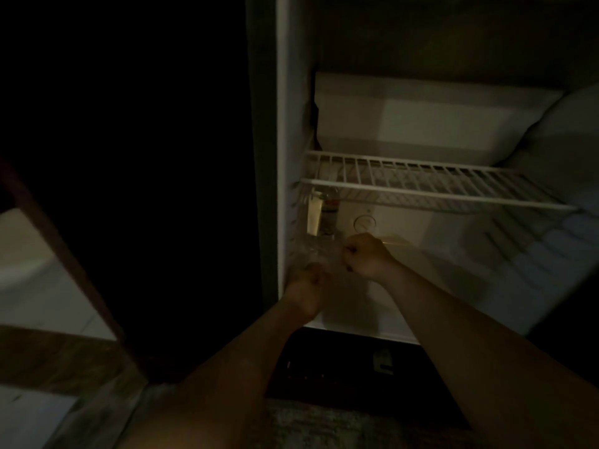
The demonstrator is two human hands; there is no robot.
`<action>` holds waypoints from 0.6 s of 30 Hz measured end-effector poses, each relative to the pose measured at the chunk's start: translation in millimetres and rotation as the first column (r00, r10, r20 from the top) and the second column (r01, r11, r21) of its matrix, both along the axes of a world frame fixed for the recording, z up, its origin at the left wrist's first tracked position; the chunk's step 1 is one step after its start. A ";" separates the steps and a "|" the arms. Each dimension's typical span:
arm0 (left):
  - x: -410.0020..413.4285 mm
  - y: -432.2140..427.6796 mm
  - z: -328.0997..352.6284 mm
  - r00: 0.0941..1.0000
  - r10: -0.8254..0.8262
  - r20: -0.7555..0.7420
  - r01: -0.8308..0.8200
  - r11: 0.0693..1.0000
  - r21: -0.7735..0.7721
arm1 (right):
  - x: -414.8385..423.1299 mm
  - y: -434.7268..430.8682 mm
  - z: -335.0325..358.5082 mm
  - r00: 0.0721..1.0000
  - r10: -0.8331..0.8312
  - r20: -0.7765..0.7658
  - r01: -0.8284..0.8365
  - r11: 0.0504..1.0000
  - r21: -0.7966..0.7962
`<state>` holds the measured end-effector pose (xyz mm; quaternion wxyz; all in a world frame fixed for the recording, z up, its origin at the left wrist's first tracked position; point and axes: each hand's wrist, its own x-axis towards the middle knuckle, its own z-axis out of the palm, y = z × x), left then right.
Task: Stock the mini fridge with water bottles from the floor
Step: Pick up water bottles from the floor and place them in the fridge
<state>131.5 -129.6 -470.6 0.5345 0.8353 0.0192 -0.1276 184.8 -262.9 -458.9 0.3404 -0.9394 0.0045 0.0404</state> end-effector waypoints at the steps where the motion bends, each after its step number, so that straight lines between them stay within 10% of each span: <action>1: -4.8 4.3 4.9 1.000 -0.028 0.007 0.028 0.999 0.031 | -6.7 -0.7 6.1 0.999 0.027 -0.037 -0.029 0.999 -0.033; 11: -71.8 65.1 80.7 0.960 -0.246 -0.133 0.276 0.913 0.300 | -74.3 43.6 98.0 0.813 0.279 -0.512 -0.456 0.851 -0.260; 18: -134.7 107.6 129.8 0.943 -0.222 -0.247 0.321 0.798 0.509 | -132.8 91.2 151.1 0.809 0.378 -0.450 -0.518 0.821 -0.242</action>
